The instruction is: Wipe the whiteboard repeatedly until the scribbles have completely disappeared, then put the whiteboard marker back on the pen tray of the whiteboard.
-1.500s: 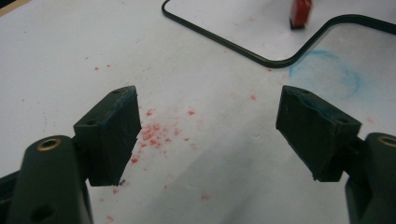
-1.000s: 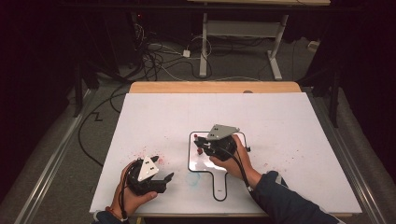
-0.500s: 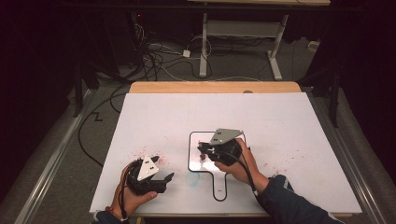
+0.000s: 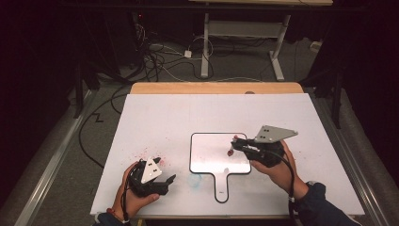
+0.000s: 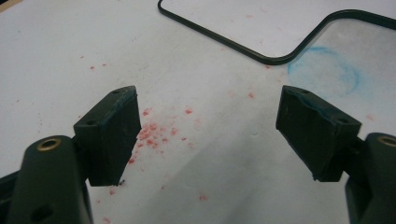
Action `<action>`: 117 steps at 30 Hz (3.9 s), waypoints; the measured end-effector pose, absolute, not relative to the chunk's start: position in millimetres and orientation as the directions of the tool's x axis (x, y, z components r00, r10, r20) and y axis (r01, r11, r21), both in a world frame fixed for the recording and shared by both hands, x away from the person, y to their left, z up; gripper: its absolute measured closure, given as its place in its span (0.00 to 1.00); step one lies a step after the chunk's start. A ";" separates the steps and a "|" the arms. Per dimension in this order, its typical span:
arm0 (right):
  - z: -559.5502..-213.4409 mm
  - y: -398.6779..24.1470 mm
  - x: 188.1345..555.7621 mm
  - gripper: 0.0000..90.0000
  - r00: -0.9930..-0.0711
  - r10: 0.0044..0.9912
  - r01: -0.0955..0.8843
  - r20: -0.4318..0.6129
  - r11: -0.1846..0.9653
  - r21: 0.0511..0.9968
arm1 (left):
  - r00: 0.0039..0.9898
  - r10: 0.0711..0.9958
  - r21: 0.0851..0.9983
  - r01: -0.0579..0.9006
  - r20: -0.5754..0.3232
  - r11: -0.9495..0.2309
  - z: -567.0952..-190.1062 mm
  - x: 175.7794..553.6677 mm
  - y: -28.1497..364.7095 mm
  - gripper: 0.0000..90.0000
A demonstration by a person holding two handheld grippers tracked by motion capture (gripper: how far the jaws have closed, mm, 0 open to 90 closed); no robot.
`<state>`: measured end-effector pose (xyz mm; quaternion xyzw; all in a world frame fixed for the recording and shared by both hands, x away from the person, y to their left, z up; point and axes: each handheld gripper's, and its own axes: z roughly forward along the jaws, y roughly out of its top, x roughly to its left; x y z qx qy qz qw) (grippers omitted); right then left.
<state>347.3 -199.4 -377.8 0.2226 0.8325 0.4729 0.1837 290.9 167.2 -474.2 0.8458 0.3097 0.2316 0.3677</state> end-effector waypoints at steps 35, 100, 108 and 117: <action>-406.2 -260.1 361.7 0.91 -0.789 0.600 0.494 0.132 0.492 0.717 | 0.729 0.656 0.759 0.311 0.195 -0.572 -475.6 295.6 156.8 0.24; -425.9 -252.1 391.3 0.53 -0.686 0.713 0.305 -0.146 0.464 0.832 | 0.743 0.632 0.728 0.306 0.220 -0.613 -477.6 294.3 149.4 0.23; -410.6 -260.5 372.1 0.41 -0.702 0.679 0.203 -0.214 0.479 0.854 | 0.737 0.640 0.734 0.310 0.216 -0.604 -477.1 296.5 149.9 0.23; -400.1 -273.8 352.5 0.35 -0.701 0.668 0.132 -0.248 0.464 0.876 | 0.736 0.641 0.730 0.313 0.219 -0.608 -478.4 297.4 149.4 0.23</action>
